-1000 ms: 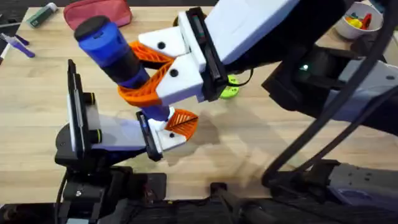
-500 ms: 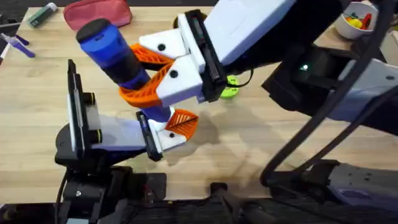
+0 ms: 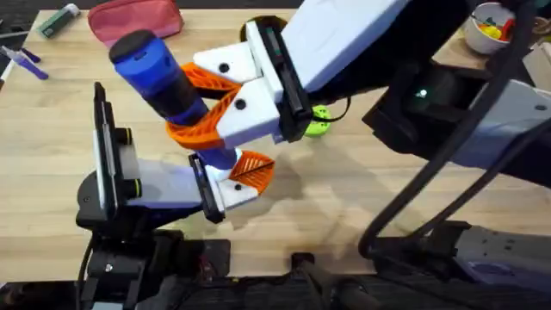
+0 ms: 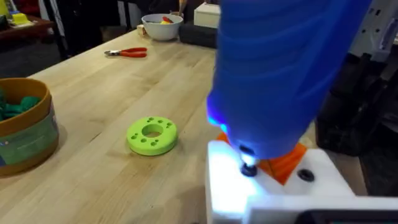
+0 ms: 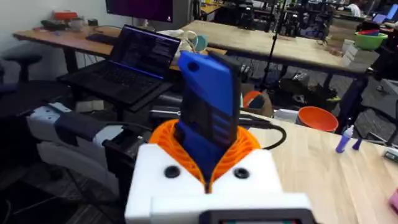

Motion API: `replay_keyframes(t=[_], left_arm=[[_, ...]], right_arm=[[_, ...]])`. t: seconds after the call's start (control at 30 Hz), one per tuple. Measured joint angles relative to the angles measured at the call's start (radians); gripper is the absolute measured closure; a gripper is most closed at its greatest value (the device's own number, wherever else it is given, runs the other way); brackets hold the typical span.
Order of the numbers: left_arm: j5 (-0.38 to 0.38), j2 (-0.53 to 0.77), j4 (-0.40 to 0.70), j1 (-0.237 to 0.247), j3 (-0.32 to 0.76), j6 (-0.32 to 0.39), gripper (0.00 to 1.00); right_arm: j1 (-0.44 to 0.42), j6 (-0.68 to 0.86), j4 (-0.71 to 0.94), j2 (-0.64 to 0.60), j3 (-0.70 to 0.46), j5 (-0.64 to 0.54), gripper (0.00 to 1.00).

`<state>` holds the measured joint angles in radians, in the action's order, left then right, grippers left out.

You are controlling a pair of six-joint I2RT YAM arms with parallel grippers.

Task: Pick up the gripper from the table and insert it into the empty holder that is missing its gripper. Then pick up a screw, insert it into the mounting hole, and use the screwdriver to tighten it. Finally, clean up the table by picking up the vegetable and placing it into the bucket.

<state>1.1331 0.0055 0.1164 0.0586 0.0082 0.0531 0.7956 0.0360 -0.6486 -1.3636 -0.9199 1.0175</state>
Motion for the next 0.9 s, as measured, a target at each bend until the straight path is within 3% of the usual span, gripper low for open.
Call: replay_keyframes(t=[0.67,0.9], left_arm=[[0.000,0.000,0.000,0.000,0.000,0.000,0.984],[-0.003,0.000,-0.001,0.001,0.000,0.000,0.984]], right_arm=[[0.000,0.017,-0.003,-0.001,0.000,0.000,0.972],[-0.007,-0.050,-0.142,-0.021,0.007,-0.003,0.972]])
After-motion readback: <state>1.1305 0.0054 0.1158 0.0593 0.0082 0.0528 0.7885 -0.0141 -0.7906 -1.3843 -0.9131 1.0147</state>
